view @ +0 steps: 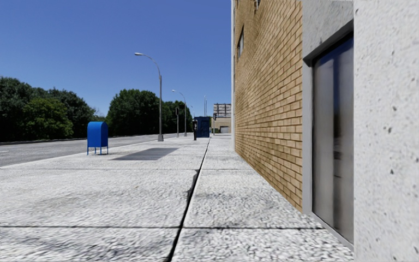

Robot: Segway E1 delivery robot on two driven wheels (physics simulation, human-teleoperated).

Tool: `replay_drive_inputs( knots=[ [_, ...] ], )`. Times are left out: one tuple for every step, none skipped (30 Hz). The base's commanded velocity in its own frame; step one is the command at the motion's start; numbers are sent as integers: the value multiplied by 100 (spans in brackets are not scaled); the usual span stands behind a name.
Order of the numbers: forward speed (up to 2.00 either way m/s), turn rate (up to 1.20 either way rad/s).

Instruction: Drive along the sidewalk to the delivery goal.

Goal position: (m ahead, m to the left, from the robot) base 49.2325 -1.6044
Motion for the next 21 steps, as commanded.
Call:
replay_drive_inputs(
  knots=[
    [200,0],
    [200,0],
    [200,0],
    [200,0],
    [200,0],
    [200,0],
    [200,0],
    [200,0],
    [200,0],
    [200,0],
    [200,0],
    [200,0],
    [200,0],
    [200,0],
    [200,0],
    [200,0],
    [200,0],
    [200,0],
    [200,0],
    [200,0],
    [200,0]
  ],
)
